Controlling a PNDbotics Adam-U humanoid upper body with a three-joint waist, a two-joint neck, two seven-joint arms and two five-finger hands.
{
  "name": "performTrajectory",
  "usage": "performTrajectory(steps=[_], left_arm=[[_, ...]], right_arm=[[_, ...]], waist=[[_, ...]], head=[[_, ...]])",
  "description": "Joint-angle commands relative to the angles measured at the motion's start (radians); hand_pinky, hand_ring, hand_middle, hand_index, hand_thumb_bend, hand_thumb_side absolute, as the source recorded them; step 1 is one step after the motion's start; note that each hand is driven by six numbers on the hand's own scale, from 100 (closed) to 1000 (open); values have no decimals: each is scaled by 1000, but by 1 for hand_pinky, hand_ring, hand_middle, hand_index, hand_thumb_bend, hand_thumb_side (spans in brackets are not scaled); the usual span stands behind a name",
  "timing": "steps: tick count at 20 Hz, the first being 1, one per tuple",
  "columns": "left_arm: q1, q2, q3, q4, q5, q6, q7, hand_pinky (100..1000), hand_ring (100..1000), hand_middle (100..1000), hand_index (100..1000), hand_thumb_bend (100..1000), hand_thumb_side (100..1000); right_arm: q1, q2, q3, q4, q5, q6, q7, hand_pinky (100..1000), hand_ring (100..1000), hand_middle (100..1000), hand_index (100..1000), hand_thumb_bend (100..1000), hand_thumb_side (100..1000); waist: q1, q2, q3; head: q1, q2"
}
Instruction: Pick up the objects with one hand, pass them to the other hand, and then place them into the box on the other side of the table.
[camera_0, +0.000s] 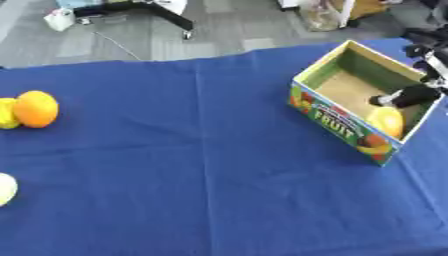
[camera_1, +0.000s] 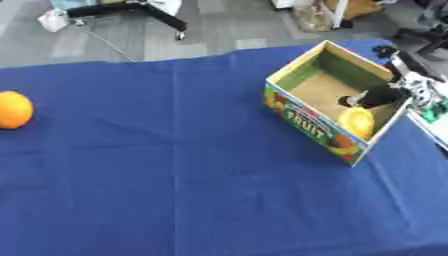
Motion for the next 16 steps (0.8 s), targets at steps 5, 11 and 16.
performTrajectory(steps=[5, 11, 16], left_arm=[[-3, 27, 25, -10, -17, 5, 10, 731, 607, 542, 706, 624, 432], [-31, 60, 31, 0, -30, 38, -23, 739, 618, 555, 725, 636, 426], [-75, 132, 28, 29, -11, 100, -118, 741, 618, 553, 732, 642, 432]], right_arm=[[59, -61, -137, -333, -347, -23, -259, 727, 889, 929, 983, 328, 371], [72, -13, -168, -428, -501, -209, -292, 725, 872, 915, 971, 527, 222], [61, 27, -154, -429, -528, -356, -240, 728, 862, 903, 959, 474, 235]], waist=[[10, -8, -10], [13, -17, -16], [19, -24, -17]], head=[[25, -3], [50, -4], [56, 1]])
